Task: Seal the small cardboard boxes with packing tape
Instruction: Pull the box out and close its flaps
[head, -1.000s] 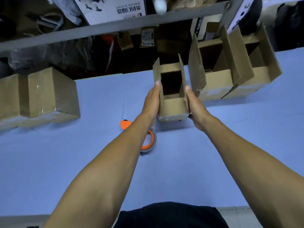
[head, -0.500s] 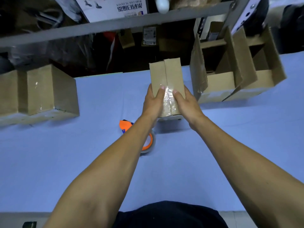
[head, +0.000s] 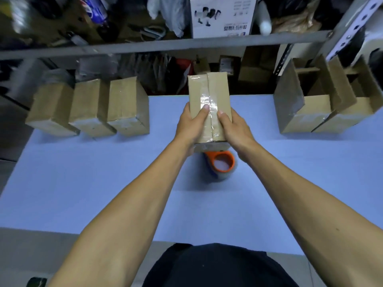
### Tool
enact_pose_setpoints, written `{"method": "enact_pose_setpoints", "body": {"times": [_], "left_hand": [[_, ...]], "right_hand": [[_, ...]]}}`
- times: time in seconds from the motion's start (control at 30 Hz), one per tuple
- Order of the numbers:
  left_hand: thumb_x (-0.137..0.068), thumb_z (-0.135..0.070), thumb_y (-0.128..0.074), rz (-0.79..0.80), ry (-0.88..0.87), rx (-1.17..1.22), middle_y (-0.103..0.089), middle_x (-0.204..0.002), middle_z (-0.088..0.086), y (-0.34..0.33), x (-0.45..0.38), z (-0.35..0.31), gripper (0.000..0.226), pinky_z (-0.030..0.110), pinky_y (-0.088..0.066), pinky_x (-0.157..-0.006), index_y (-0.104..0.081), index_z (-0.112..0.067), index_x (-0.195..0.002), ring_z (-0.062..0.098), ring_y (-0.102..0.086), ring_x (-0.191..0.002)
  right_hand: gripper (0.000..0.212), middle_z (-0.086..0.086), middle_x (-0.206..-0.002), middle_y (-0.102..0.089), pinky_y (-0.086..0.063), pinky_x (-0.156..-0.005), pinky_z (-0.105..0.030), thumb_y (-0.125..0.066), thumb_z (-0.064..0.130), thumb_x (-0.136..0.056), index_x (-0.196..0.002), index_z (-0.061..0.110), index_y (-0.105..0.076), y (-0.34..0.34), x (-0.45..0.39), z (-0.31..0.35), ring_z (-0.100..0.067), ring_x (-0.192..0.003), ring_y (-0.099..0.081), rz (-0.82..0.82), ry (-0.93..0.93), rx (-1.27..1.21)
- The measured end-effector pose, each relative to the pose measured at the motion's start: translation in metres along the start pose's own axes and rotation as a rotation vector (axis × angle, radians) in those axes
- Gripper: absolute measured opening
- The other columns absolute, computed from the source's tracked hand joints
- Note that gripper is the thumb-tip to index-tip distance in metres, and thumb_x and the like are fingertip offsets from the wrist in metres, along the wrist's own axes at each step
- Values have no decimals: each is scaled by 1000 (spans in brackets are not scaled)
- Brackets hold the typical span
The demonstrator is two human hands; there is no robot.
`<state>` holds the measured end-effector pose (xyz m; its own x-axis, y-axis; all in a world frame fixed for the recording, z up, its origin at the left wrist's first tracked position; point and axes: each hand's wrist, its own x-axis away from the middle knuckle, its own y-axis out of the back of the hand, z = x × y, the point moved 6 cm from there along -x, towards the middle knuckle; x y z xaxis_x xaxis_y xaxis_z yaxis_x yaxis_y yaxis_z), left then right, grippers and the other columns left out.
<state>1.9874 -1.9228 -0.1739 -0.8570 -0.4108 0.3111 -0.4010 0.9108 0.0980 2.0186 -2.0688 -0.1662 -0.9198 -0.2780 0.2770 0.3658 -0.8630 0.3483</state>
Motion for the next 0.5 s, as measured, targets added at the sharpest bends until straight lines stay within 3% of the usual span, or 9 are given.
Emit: {"method": "enact_pose_setpoints", "body": {"times": [0.17, 0.33, 0.5], "left_hand": [[-79, -51, -66, -16, 84, -4, -73, -108, -13, 67, 31, 29, 45, 42, -56, -93, -61, -35, -120, 12, -71, -98], [-71, -58, -67, -6, 173, -28, -74, -107, -13, 116, 54, 66, 54, 43, -56, -93, -63, -35, -119, 13, -72, -97], [-78, -54, -65, 18, 234, -39, -74, -109, -9, 133, 70, 102, 49, 45, -57, -92, -63, -30, -120, 15, -72, -96]], "right_hand": [[44, 14, -118, -66, -48, -98, -40, -39, 61, -91, -125, 40, -56, -67, 41, 2, -18, -113, -60, 59, -68, -16], [51, 16, -113, -68, -51, -96, -44, -40, 71, -82, -119, 41, -59, -122, 71, -12, -13, -108, -63, 93, -126, -53], [68, 13, -120, -67, -46, -103, -42, -37, 77, -74, -126, 38, -57, -156, 88, -42, -14, -114, -61, 100, -241, -50]]}}
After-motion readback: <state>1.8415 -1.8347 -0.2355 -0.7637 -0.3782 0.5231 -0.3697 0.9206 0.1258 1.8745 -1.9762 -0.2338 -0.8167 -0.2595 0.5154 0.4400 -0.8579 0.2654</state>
